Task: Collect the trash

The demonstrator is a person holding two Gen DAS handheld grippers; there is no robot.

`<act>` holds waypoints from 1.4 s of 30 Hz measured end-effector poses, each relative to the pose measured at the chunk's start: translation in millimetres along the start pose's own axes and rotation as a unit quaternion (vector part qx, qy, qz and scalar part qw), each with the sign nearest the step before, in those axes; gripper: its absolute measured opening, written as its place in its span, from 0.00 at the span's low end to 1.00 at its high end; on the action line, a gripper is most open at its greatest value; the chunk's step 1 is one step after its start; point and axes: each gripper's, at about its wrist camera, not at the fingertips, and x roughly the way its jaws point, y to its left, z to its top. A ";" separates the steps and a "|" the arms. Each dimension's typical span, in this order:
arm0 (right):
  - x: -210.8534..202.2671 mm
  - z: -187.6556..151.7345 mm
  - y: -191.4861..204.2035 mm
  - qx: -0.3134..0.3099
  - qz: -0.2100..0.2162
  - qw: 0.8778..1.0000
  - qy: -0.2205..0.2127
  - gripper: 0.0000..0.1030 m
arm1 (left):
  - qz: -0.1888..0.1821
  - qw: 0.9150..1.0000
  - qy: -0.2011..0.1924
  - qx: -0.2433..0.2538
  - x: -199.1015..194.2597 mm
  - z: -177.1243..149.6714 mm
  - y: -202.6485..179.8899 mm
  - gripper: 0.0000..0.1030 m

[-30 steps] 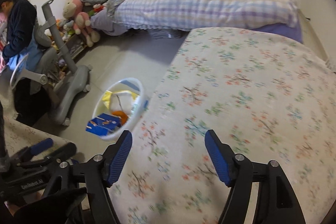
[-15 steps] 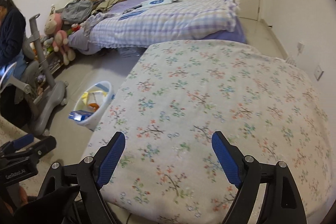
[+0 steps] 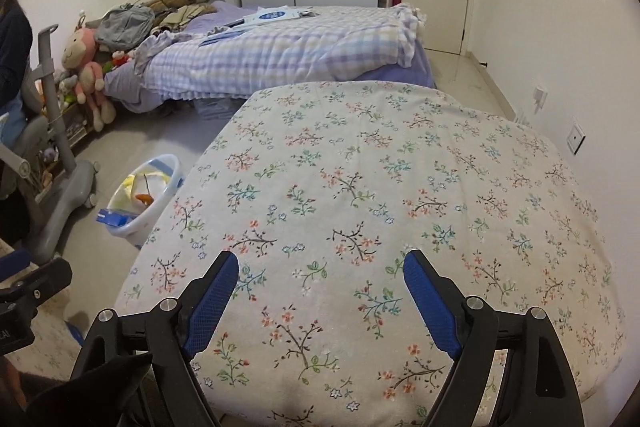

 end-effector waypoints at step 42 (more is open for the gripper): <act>-0.9 -4.5 5.7 0.012 0.019 1.000 0.000 0.84 | 0.002 1.000 -0.002 -0.002 -0.5 -1.7 -1.6 0.98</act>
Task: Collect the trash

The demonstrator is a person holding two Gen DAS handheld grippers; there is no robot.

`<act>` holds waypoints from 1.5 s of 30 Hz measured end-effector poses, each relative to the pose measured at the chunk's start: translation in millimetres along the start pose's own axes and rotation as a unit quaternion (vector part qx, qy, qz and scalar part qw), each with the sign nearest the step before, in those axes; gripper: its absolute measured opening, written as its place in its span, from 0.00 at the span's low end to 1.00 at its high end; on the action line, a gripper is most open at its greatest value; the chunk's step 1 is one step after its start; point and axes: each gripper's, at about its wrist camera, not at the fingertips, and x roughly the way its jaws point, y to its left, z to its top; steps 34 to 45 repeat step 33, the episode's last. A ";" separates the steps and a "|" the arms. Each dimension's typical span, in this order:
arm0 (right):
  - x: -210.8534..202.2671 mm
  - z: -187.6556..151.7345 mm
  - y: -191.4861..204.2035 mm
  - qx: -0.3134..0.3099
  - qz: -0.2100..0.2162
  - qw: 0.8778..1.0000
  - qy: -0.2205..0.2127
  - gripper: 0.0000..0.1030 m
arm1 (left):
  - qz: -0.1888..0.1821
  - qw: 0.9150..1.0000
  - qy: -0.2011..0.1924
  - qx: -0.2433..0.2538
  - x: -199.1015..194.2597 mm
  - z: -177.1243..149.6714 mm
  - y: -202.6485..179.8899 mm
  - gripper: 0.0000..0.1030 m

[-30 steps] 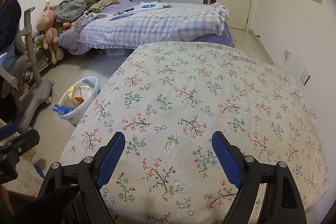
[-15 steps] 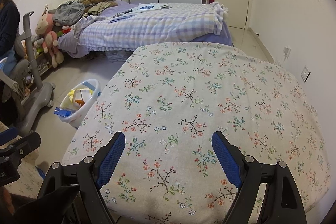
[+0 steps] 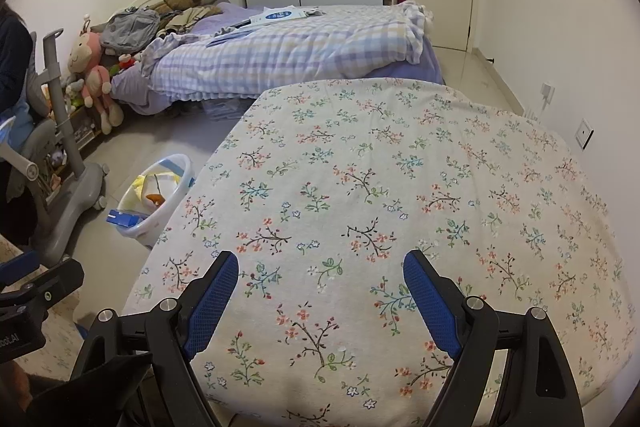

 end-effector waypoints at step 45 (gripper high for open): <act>0.1 -0.1 -1.9 0.006 0.004 1.000 0.002 0.84 | -0.007 1.000 0.002 0.004 -1.7 1.6 0.2 0.98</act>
